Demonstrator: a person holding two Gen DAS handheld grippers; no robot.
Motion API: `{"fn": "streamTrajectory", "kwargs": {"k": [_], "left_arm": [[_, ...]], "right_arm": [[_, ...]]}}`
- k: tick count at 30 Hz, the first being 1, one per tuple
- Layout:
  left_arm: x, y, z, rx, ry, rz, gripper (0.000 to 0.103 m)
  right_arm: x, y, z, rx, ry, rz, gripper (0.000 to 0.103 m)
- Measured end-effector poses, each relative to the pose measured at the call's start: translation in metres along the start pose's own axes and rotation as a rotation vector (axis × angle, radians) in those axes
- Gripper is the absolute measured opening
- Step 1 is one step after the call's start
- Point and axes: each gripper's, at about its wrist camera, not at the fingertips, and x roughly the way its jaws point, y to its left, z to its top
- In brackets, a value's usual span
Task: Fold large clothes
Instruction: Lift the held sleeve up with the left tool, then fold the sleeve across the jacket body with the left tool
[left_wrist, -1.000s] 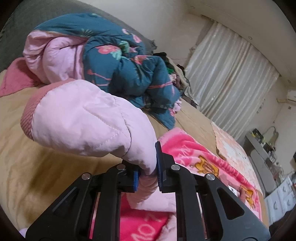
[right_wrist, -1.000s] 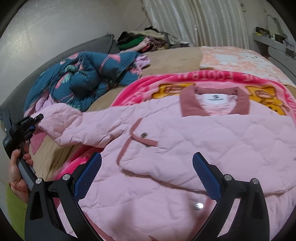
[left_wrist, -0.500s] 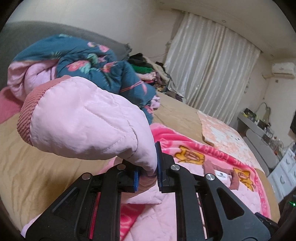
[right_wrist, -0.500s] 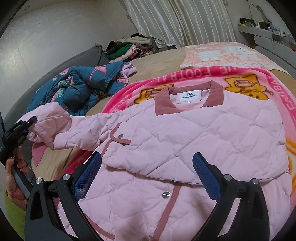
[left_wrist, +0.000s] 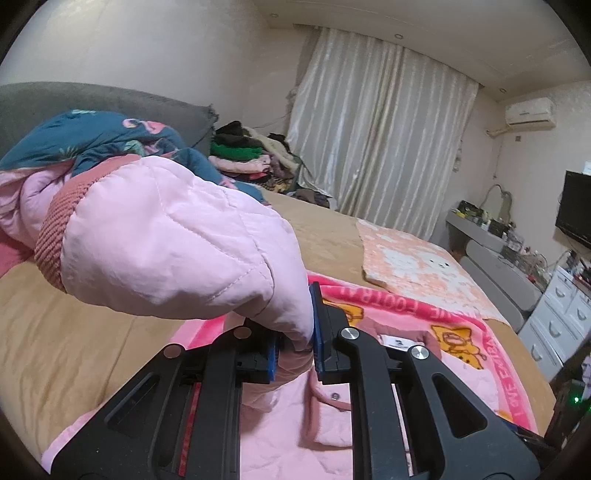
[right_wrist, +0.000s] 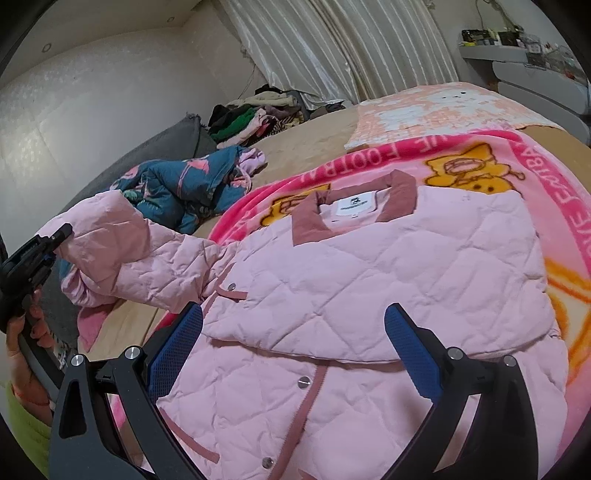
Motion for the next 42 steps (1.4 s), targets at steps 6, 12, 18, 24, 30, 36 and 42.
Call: {"fn": "streamTrajectory", "kwargs": {"k": [6, 12, 18, 24, 30, 36, 42], "left_arm": [[-0.001, -0.030, -0.003, 0.040, 0.003, -0.034, 0.007], [0.006, -0.053, -0.009, 0.071, 0.026, -0.068, 0.007], [0.013, -0.079, -0.021, 0.124, 0.054, -0.107, 0.007], [0.029, -0.108, -0.047, 0.184, 0.110, -0.165, 0.007], [0.042, -0.137, -0.073, 0.245, 0.177, -0.197, 0.007], [0.054, -0.163, -0.096, 0.317, 0.233, -0.211, 0.007], [0.062, -0.182, -0.121, 0.370, 0.292, -0.227, 0.009]], "right_arm": [[-0.014, -0.014, -0.001, 0.014, -0.020, 0.002, 0.098], [-0.023, -0.028, -0.004, 0.044, -0.032, 0.006, 0.098], [-0.034, -0.050, -0.004, 0.097, -0.053, -0.006, 0.098], [-0.042, -0.072, -0.007, 0.147, -0.061, -0.025, 0.098], [-0.052, -0.094, -0.007, 0.203, -0.083, -0.041, 0.098], [-0.062, -0.110, -0.007, 0.243, -0.101, -0.057, 0.098], [-0.065, -0.124, -0.008, 0.290, -0.110, -0.065, 0.098]]}}
